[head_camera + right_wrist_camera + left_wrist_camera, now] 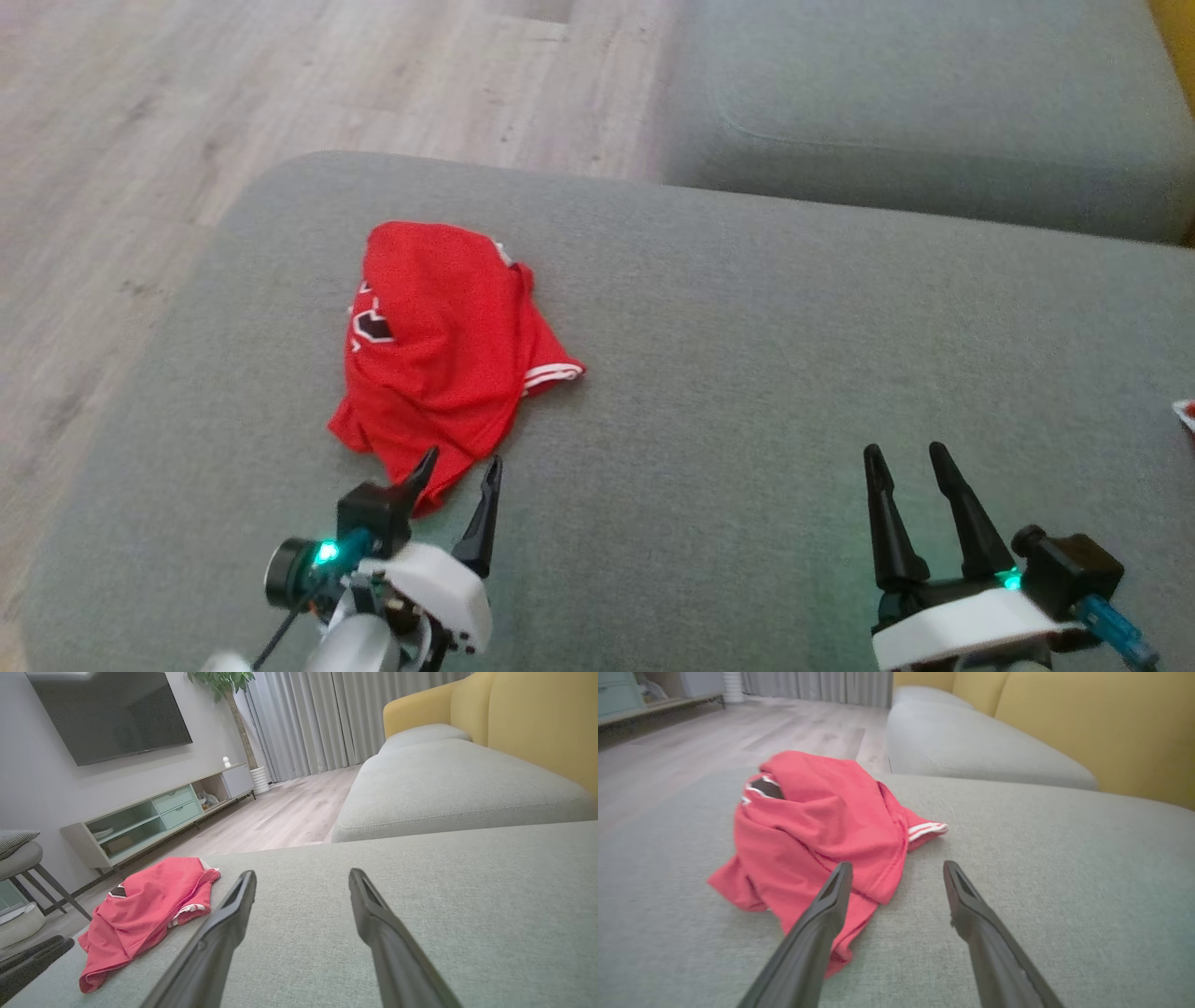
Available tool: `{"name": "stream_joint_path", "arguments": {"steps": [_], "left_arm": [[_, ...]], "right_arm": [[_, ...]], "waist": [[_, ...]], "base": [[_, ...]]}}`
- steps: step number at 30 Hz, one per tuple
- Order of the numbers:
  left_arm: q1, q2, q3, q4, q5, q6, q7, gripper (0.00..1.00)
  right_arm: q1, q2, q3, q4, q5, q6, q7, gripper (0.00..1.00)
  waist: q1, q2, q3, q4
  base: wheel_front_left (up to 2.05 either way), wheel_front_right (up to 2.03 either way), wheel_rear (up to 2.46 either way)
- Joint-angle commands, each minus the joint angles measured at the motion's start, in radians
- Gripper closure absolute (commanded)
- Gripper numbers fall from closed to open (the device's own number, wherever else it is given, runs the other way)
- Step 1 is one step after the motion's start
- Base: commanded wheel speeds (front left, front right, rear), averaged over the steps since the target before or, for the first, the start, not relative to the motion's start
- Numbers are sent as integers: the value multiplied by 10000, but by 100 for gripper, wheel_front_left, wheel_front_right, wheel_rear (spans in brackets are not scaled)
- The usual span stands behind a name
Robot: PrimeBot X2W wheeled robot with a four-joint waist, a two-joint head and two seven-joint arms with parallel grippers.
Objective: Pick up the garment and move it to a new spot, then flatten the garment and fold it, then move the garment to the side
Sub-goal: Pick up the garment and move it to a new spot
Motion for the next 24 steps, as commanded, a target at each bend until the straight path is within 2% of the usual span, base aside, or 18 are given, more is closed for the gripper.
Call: {"name": "stream_joint_path", "arguments": {"steps": [1,4,5,11,16,21,22,23,24], "left_arm": [[-572,124,221,-163,62,-34,71,0],[-1071,194,100,505,92,-64,692,0],[-1420,266,96,882,207,119,890,0],[-2239,407,205,2057,391,635,695,0],[-2710,434,199,3062,341,624,589,0],[-3024,382,264,3871,64,348,480,0],[-3059,386,237,4047,35,259,491,20],[-3092,383,236,4199,-20,176,472,76],[-3132,374,235,4310,-70,109,404,100]], "right_arm": [[-429,-59,228,-262,26,-7,-135,0],[-509,-59,226,-264,49,-7,-135,0],[-621,-59,240,-304,46,-7,-135,0],[-902,-58,220,-387,44,-7,-135,0],[-1093,-58,244,-377,10,-7,-135,0],[-1204,-58,267,-324,2,-7,-135,0],[-1217,-58,281,-291,-7,-7,-135,0],[-1223,-58,279,-264,-19,-7,-135,0],[-1228,-58,260,-255,-21,-7,-135,0]], "waist": [[0,0,123,-185],[0,0,346,-515],[0,0,606,-733],[0,0,1161,-1231],[0,0,1371,-1506],[0,0,1417,-1723],[0,0,1389,-1769],[0,0,1358,-1802],[0,0,1330,-1832]], "base": [[0,0,0],[0,0,0],[0,0,0],[0,0,0],[0,0,0],[0,0,0],[0,0,0],[0,0,0],[0,0,0]]}}
